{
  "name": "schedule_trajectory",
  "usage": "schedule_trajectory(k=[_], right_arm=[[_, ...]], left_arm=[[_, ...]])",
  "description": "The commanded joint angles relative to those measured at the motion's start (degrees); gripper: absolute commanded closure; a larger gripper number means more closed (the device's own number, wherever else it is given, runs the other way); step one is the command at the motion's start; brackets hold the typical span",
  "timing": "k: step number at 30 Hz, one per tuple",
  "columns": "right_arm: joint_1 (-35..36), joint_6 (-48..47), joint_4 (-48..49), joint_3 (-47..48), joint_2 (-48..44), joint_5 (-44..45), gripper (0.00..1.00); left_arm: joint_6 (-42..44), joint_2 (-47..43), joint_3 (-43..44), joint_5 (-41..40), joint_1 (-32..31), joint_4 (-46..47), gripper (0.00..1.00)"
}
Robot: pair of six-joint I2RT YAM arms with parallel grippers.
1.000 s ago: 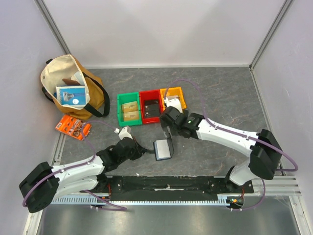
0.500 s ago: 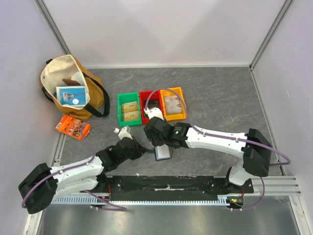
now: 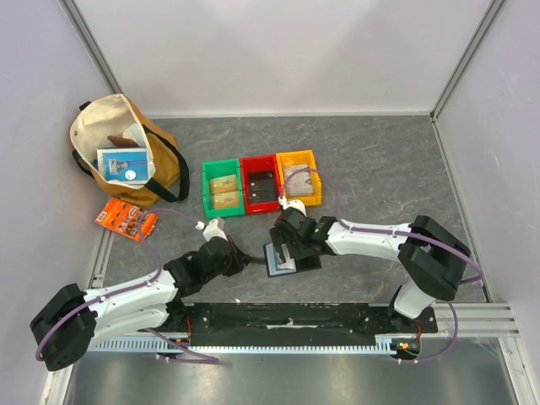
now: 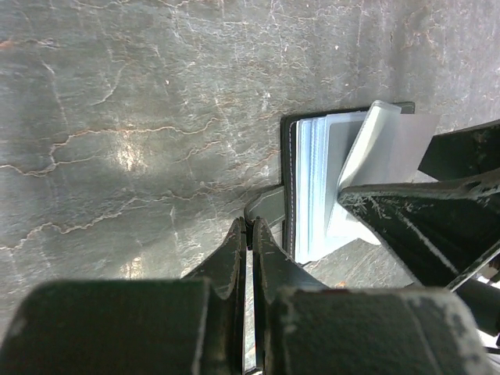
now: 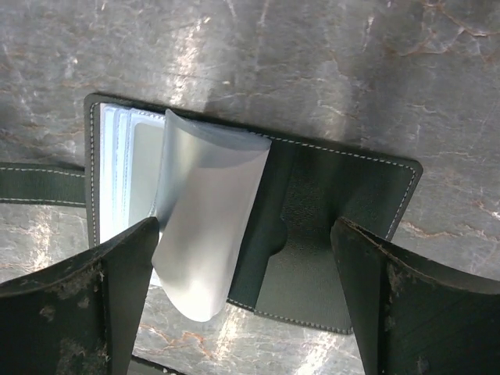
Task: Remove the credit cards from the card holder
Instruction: Open the card holder at the center of the board.
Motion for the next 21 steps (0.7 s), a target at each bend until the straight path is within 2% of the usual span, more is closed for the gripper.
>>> schedule_trajectory(k=[1,3,9,16,19,21], right_arm=[[-4.1,1.3,7.3,-5.5,-2.7,-6.8,0.02],[-5.8,1.5,9.1,-7.3,-3.4,-9.1,0.02],[-7.8,0.2,7.7,-9.1,-5.8,-6.4,0.09],[-8.0,-3.3,2.3,-8.2,-6.8,2.4,0.25],[-8.1,-3.7,2.1,-8.4,-7.5,2.7,0.32],[-8.1,-3.9,2.2,-8.5,-7.4,2.6,0.34]], left_arm=[[-0.7,-0.7,-0.9,-3.2,0.2,-0.5,0.98],[-1.1,-0.7,-1.4,-3.2,0.1,-0.7,0.98],[-1.4,-1.5,-1.9,-4.3,0.6,-2.1,0.98],[0.8,-3.1,0.2,-6.4,0.6,-6.6,0.98],[1.2,-4.0,0.6,-7.1,0.8,-7.5,0.98],[1.2,-4.3,0.8,-7.1,0.8,-8.0,0.98]])
